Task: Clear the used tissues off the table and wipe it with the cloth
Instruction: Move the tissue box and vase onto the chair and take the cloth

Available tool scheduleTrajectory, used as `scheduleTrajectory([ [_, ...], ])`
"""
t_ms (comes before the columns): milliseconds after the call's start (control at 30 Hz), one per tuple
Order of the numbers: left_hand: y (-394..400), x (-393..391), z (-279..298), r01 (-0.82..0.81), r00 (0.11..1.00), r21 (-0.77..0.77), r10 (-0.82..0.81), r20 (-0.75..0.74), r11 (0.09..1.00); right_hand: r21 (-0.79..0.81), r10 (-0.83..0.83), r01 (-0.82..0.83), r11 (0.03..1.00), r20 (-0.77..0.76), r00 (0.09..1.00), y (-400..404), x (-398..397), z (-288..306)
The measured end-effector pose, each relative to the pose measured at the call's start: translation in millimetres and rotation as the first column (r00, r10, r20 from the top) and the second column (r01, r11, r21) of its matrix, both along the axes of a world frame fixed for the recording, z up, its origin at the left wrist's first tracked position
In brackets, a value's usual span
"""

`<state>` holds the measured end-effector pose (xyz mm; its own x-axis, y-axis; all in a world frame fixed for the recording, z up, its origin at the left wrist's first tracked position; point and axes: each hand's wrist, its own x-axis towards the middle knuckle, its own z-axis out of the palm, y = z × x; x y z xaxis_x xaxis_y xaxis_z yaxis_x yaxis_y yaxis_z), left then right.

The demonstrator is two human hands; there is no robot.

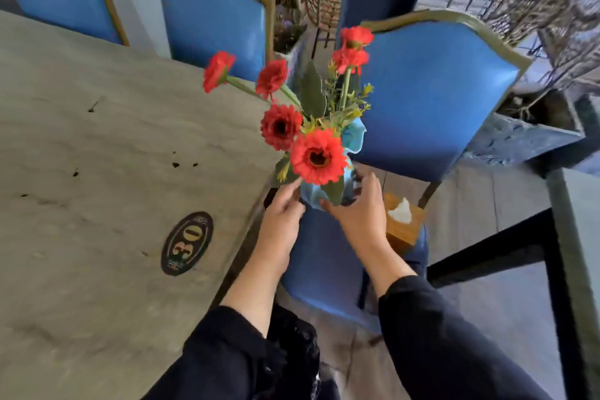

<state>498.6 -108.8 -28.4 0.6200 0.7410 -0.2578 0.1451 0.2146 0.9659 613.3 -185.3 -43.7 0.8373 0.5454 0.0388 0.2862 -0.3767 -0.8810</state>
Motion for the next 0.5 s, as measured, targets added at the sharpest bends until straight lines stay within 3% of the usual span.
scheduleTrajectory([
  [200, -33, 34, -99, -0.054, 0.956, -0.145, 0.009, -0.292, 0.988, -0.037, -0.037, 0.034, 0.999, -0.078, 0.996, -38, 26, -103],
  [300, -46, 47, -138, -0.119, 0.917, -0.109, 0.068, -0.393, 0.987, -0.084, -0.055, 0.045, 0.995, -0.116, 0.992, -43, 31, -153],
  [500, -53, 51, -196, -0.135, 0.909, -0.214, 0.035, -0.416, 0.967, -0.128, -0.060, 0.035, 0.991, -0.197, 0.978, -46, 34, -226],
])
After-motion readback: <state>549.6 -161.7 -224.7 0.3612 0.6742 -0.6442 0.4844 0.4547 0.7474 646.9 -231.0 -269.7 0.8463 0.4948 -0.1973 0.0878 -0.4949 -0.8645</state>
